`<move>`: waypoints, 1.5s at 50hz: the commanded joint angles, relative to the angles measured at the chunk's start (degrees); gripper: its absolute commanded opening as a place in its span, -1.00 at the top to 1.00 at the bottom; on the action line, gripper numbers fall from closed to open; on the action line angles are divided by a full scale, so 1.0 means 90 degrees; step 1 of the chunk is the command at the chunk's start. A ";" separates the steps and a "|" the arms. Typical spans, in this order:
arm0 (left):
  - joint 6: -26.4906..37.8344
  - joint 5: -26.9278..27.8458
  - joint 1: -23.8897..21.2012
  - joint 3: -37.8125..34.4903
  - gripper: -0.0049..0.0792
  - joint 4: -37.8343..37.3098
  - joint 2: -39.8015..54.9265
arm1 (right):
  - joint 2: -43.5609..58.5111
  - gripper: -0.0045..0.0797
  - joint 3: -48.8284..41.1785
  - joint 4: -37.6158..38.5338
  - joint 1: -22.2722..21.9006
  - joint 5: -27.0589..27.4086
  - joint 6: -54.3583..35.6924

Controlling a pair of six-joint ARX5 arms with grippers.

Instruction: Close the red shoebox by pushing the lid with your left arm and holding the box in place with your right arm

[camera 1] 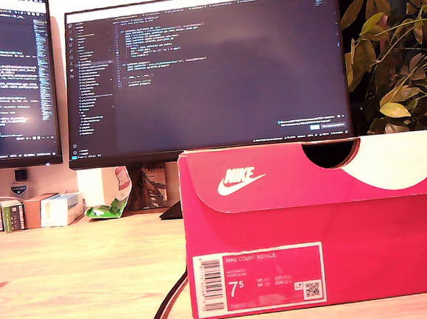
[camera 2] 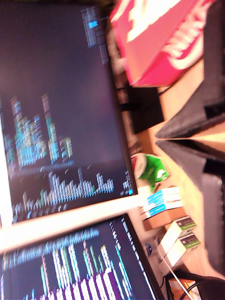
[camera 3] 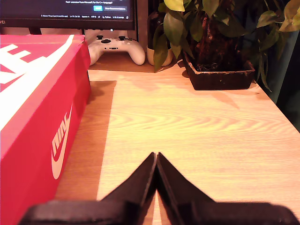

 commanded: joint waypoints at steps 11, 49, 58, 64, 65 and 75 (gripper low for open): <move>-0.0704 -0.0245 0.0211 -0.0928 0.93 0.0670 -0.0794 | -0.0032 0.92 -0.0143 0.0066 -0.0005 0.0000 0.0049; -0.0712 -0.0194 0.0920 -0.2416 0.93 0.1236 -0.1154 | -0.0032 0.92 -0.0143 0.0066 -0.0002 0.0000 0.0049; -0.0709 -0.0194 0.1010 -0.2589 0.93 0.1370 -0.1154 | -0.0032 0.92 -0.0143 0.0066 -0.0005 0.0000 0.0049; -0.0712 -0.0194 0.1027 -0.2783 0.93 0.1404 -0.1154 | -0.0032 0.92 -0.0143 0.0066 -0.0005 0.0000 0.0049; -0.0712 -0.0194 0.1027 -0.2810 0.93 0.1404 -0.1154 | -0.0032 0.92 -0.0143 0.0066 -0.0005 0.0000 0.0049; -0.0704 -0.0199 0.1027 -0.2824 0.93 0.1307 -0.1154 | -0.0032 0.92 -0.0143 0.0066 -0.0005 0.0000 0.0049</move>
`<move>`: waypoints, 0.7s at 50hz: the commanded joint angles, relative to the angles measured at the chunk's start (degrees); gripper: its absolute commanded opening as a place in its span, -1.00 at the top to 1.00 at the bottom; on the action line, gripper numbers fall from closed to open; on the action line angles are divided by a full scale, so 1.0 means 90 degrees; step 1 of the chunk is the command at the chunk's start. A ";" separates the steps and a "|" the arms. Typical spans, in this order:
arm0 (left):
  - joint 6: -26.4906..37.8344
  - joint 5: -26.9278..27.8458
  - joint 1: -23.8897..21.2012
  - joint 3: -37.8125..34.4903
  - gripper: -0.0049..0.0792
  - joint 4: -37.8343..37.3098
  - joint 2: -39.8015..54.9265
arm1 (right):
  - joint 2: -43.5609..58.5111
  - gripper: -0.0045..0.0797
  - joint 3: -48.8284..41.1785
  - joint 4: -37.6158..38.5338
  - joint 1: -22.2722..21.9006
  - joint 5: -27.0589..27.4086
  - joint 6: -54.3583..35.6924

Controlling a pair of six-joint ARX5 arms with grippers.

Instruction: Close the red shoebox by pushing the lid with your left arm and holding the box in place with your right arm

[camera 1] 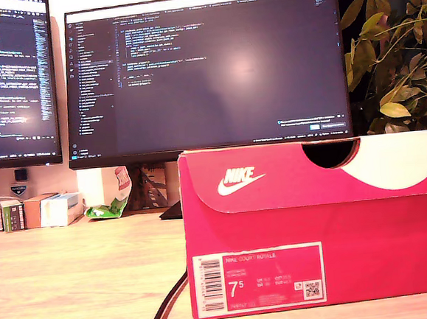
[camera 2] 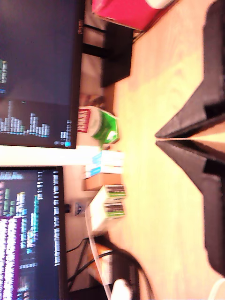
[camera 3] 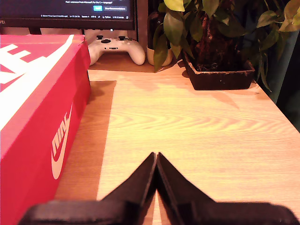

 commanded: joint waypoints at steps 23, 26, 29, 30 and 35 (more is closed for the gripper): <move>0.0000 -0.0041 0.0029 -0.0192 0.93 -0.1032 -0.0053 | -0.0032 0.92 -0.0143 0.0063 -0.0005 -0.0002 0.0049; 0.0000 -0.0041 0.0029 -0.0192 0.93 -0.1032 -0.0053 | -0.0032 0.92 -0.0143 0.0063 -0.0002 -0.0002 0.0049; 0.0000 -0.0039 0.0029 -0.0192 0.93 -0.1032 -0.0053 | -0.0032 0.92 -0.0143 0.0066 -0.0002 -0.0002 0.0049; 0.0000 -0.0039 0.0029 -0.0192 0.93 -0.1030 -0.0053 | -0.0032 0.92 -0.0143 0.0066 -0.0002 -0.0002 0.0049; 0.0000 -0.0041 0.0029 -0.0192 0.93 -0.1032 -0.0053 | -0.0032 0.92 -0.0143 0.0066 -0.0005 -0.0002 0.0049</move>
